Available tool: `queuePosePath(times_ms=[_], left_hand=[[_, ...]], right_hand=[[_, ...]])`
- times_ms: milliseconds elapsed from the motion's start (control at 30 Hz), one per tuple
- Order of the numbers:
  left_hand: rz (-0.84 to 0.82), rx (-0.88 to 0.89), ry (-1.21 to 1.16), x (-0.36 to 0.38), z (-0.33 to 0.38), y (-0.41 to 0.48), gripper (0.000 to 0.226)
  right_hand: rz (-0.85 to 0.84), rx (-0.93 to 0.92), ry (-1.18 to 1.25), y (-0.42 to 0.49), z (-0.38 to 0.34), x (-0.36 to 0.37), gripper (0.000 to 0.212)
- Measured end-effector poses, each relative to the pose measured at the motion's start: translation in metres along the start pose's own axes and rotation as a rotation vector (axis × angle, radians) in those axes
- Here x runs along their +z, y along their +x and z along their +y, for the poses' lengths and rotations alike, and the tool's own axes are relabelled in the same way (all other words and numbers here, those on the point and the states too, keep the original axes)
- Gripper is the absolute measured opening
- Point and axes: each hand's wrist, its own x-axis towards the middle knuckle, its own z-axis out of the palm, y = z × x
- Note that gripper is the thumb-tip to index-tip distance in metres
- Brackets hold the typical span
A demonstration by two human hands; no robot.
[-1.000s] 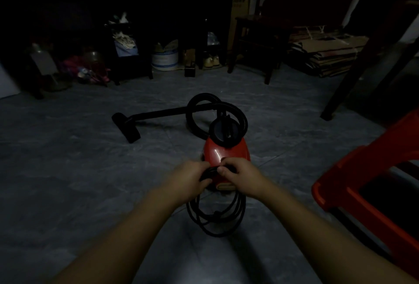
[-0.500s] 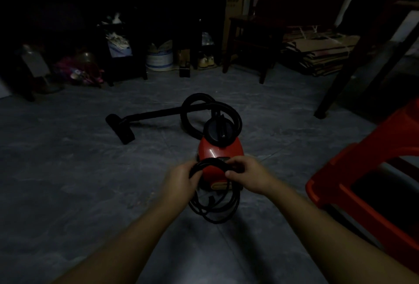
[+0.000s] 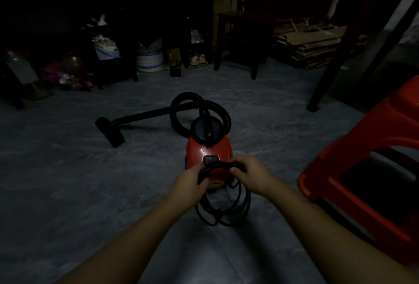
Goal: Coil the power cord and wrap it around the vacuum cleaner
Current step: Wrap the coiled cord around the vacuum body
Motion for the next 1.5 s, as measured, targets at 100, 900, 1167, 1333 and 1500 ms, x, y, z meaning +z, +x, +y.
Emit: queuePosePath(times_ms=[100,900,1167,1333,1500], left_hand=[[-0.052,-0.013,0.058,-0.005,0.005,0.004,0.028],[-0.195,0.247,0.305,-0.009,-0.023,0.061,0.017],[-0.192,0.262,0.183,0.024,-0.055,0.080,0.051],[-0.259,0.300,0.201,0.033,-0.074,0.079,0.048],[-0.345,0.384,0.228,0.033,-0.091,0.074,0.049]], right_hand=[[0.015,-0.030,-0.001,0.006,0.002,-0.007,0.021],[-0.035,0.102,0.226,0.040,0.035,0.036,0.014],[-0.087,0.094,-0.111,0.058,0.045,0.036,0.018],[-0.070,0.110,-0.023,0.041,0.046,0.061,0.029],[-0.025,0.112,0.023,0.028,0.048,0.078,0.037]])
